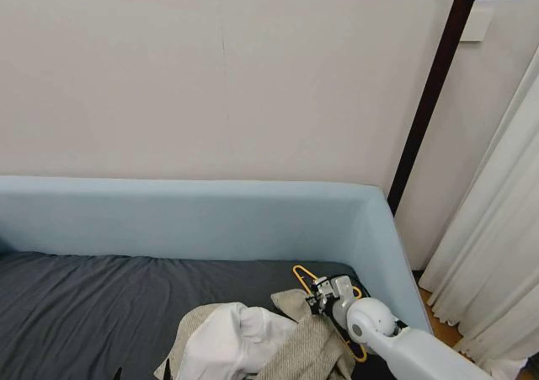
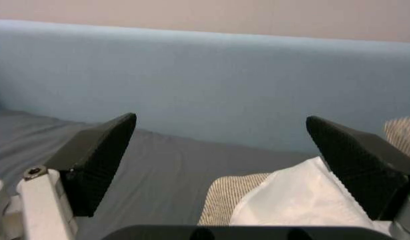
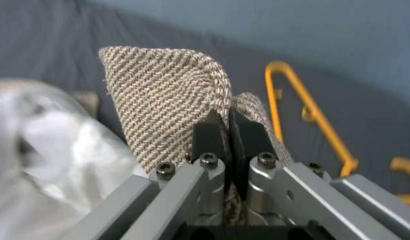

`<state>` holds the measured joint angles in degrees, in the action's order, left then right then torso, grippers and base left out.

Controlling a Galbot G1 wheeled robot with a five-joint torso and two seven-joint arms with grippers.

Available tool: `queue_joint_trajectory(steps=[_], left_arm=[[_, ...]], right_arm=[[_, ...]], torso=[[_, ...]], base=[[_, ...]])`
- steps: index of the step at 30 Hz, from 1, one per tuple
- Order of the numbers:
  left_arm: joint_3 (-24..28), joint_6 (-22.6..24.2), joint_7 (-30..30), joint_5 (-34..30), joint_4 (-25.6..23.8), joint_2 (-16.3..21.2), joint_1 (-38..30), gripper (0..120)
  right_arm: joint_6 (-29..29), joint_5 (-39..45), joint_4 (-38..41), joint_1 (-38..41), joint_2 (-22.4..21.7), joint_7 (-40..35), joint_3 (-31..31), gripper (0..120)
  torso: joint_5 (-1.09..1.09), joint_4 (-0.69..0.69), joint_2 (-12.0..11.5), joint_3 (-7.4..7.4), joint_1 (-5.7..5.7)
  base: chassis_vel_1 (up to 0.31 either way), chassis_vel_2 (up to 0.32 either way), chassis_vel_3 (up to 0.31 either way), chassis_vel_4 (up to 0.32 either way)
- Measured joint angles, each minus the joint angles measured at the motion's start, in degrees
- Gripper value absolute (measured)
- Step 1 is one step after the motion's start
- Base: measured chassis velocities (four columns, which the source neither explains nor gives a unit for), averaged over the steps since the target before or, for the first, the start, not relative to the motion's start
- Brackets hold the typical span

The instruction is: Pick up the clothes from the sofa and hang them on the clothes hanger.

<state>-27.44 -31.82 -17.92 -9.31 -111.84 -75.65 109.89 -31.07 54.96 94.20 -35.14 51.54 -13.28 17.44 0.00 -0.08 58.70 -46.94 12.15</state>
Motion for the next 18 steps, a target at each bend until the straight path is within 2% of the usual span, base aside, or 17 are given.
queue_joint_trajectory(steps=[4, 10, 16, 18], left_arm=[[-0.4, 0.7, -0.2, -0.6, -0.6, 0.9, -0.9, 100], [-1.0, 2.3, -0.8, -1.7, -2.0, 2.2, -2.2, 100], [-1.9, 4.8, -1.8, -4.3, -4.1, 3.5, -3.8, 100], [-2.1, 6.5, -2.6, -5.9, -4.5, 4.1, -4.8, 100]], right_arm=[[2.3, 0.3, 5.7, 1.3, -3.3, 1.6, -1.0, 0], [6.7, 0.3, 9.7, 3.5, -5.9, 3.6, -2.4, 0], [12.2, 3.6, 13.5, 4.0, -7.2, 7.4, -7.0, 0], [15.1, 4.6, 15.7, 1.6, -9.1, 10.0, -10.0, 0]], torso=[[-0.01, -0.01, 0.0, 0.0, 0.0], [-0.01, -0.01, 0.0, 0.0, 0.0], [0.0, 0.02, 0.0, 0.0, 0.0], [0.0, 0.0, 0.0, 0.0, 0.0]], base=[[0.0, 0.0, 0.0, 0.0], [0.0, 0.0, 0.0, 0.0], [0.0, 0.0, 0.0, 0.0], [0.0, 0.0, 0.0, 0.0]])
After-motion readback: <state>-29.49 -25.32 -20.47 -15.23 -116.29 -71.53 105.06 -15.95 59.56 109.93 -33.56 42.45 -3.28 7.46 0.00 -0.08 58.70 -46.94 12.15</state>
